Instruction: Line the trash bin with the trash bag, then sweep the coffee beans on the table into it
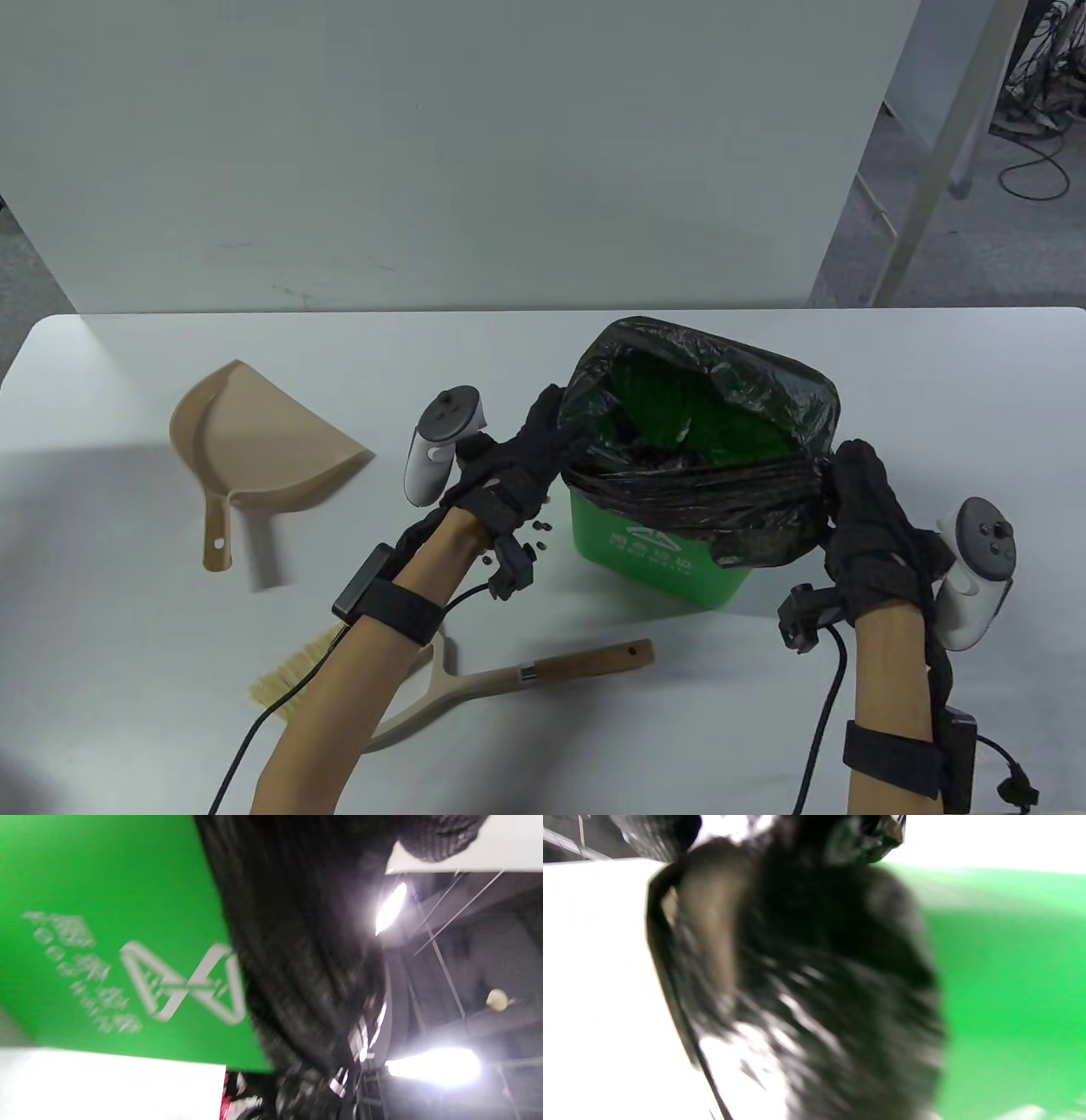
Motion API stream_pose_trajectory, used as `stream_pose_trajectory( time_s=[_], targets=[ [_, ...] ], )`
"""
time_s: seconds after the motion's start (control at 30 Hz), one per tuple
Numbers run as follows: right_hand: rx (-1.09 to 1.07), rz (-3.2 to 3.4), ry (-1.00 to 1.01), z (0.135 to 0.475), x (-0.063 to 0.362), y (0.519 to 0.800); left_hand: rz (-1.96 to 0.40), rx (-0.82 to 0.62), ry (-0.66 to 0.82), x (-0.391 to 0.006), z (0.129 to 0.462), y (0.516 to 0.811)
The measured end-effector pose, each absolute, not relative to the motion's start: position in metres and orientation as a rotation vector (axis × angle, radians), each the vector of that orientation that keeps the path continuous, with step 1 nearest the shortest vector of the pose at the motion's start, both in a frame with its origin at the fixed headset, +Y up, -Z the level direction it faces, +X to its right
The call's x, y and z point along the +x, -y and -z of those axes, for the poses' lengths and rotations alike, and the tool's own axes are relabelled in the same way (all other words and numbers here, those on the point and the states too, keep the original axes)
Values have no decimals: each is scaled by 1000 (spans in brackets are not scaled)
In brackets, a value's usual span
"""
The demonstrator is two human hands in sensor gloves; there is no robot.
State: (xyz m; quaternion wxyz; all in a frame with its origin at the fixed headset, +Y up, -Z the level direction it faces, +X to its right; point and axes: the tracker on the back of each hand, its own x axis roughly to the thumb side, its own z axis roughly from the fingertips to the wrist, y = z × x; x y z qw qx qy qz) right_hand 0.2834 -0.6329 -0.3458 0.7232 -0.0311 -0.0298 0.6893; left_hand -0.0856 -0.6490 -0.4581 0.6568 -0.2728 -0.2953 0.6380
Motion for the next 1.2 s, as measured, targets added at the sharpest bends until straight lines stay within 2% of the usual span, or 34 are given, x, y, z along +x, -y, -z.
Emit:
stream_pose_trajectory(
  time_s=[0.17,0.3,0.4,0.57,0.7,0.93,1.2],
  targets=[
    [-32,-1530,-34,341,282,647,-1441,-596,709,-88,453,655],
    [20,-1537,-82,339,283,652,-1311,-584,716,-90,449,663],
    [64,-1538,-96,338,283,650,-1205,-536,667,-87,448,668],
    [131,-1579,-160,337,286,650,-1172,-548,593,-85,450,677],
    [105,-1507,-95,335,288,649,-1067,-507,544,-87,451,681],
    [-1,-1560,177,327,290,619,-1014,-465,526,-91,451,680],
    [-61,-1868,310,316,275,576,-1019,-423,571,-114,441,657]
  ],
)
